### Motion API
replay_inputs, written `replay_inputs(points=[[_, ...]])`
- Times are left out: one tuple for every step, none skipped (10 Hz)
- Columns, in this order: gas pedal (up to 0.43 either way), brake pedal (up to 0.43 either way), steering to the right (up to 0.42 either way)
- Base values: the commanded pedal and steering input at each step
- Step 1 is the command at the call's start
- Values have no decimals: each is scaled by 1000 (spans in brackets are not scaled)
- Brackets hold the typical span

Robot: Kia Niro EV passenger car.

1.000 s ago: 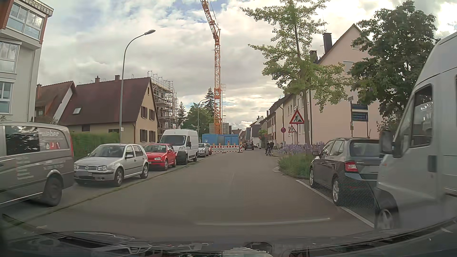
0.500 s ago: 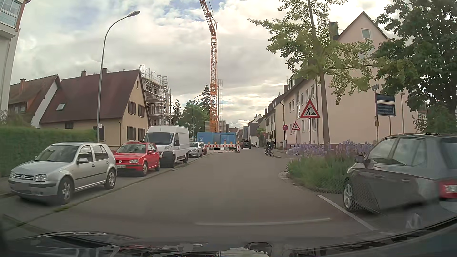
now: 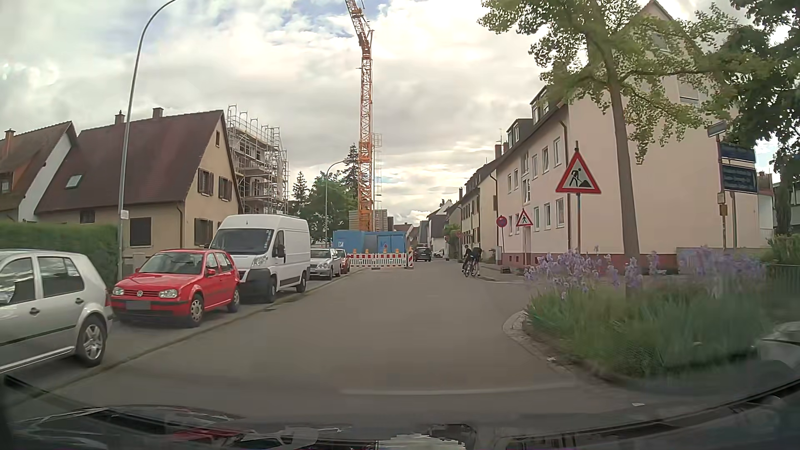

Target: Follow the waypoints while adhering to traffic rules and regulations

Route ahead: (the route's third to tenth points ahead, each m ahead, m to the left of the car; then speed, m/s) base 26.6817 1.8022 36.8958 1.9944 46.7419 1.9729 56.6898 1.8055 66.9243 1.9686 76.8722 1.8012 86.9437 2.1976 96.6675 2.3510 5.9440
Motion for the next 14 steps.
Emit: replay_inputs(points=[[0, 98, 19], [0, 91, 18], [0, 98, 18], [0, 110, 18], [0, 116, 18], [0, 116, 18], [0, 122, 18], [0, 122, 16], [0, 122, 13], [0, 122, 13], [0, 128, 13], [0, 116, 13], [0, 116, 12], [0, 110, 11]])
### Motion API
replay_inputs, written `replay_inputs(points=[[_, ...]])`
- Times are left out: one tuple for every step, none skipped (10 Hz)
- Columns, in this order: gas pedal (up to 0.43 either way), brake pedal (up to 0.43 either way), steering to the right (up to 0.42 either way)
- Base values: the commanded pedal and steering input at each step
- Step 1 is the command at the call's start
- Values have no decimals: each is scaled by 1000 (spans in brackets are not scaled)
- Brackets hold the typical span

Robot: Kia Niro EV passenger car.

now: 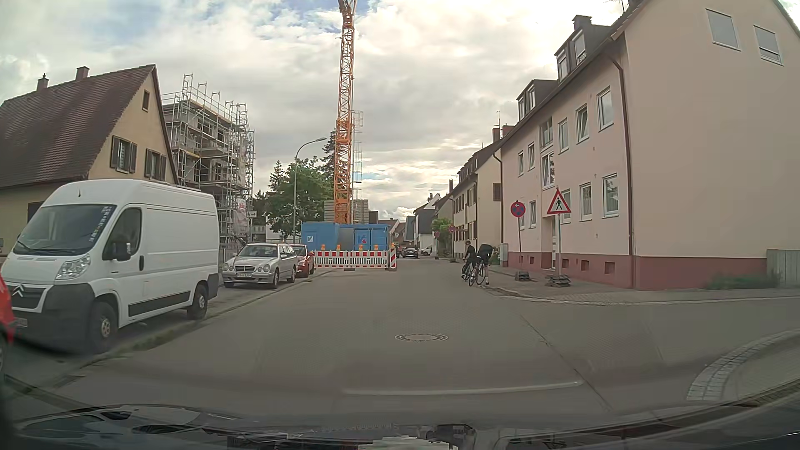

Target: Follow the waypoints while adhering to traffic rules and regulations

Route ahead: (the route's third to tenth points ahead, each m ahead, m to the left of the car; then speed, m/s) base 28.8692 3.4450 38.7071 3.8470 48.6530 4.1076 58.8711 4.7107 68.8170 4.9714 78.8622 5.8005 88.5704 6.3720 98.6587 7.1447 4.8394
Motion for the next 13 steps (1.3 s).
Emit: replay_inputs(points=[[0, 91, 9], [0, 24, 9], [0, 0, 9], [0, 0, 9], [0, 0, 7], [0, 0, 5], [20, 0, 2], [98, 0, -1], [110, 0, -4], [130, 0, -11], [130, 0, -21], [130, 0, -29], [130, 0, -40]])
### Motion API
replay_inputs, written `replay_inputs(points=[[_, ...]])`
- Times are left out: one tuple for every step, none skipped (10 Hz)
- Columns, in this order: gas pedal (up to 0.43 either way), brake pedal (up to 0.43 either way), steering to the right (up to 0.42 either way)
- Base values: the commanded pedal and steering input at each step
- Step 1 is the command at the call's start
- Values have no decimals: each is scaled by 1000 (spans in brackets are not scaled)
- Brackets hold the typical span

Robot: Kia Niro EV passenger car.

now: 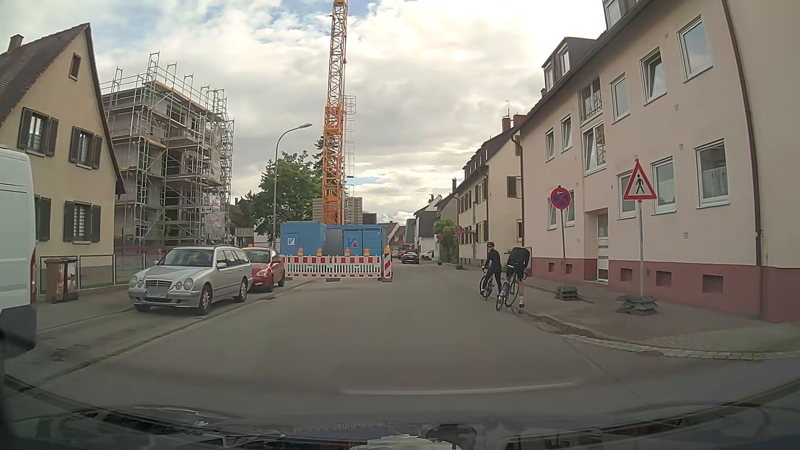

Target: Follow the waypoints while adhering to traffic rules and regulations

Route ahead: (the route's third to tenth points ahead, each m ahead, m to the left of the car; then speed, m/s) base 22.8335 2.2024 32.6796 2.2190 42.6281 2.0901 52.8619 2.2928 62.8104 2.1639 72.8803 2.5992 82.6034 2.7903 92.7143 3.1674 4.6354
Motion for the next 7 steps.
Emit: replay_inputs(points=[[130, 0, -51], [130, 0, -60], [130, 0, -66], [130, 0, -69], [130, 0, -71], [130, 0, -71], [130, 0, -70]])
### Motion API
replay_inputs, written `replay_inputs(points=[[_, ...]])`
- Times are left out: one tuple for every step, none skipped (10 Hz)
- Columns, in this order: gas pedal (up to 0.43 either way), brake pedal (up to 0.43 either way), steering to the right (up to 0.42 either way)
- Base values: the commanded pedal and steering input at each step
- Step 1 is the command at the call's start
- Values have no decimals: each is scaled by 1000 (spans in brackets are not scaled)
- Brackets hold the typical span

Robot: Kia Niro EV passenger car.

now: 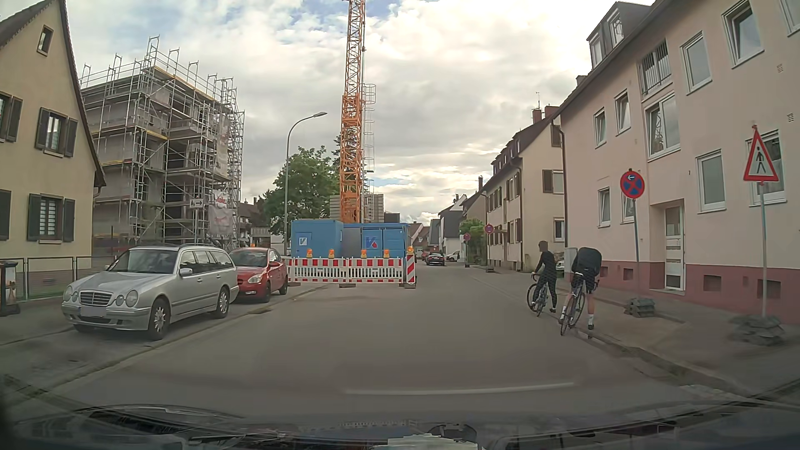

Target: Follow the waypoints while adhering to traffic rules and regulations

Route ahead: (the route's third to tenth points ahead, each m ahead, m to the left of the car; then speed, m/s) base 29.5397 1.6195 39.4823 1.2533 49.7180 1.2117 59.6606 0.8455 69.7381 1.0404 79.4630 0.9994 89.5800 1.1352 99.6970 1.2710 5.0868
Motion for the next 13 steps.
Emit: replay_inputs(points=[[130, 0, -69], [118, 0, -61], [118, 0, -50], [118, 0, -40], [118, 0, -24], [110, 0, -10], [110, 0, 1], [110, 0, 12], [110, 0, 23], [110, 0, 34], [110, 0, 50], [110, 0, 67], [110, 0, 84]])
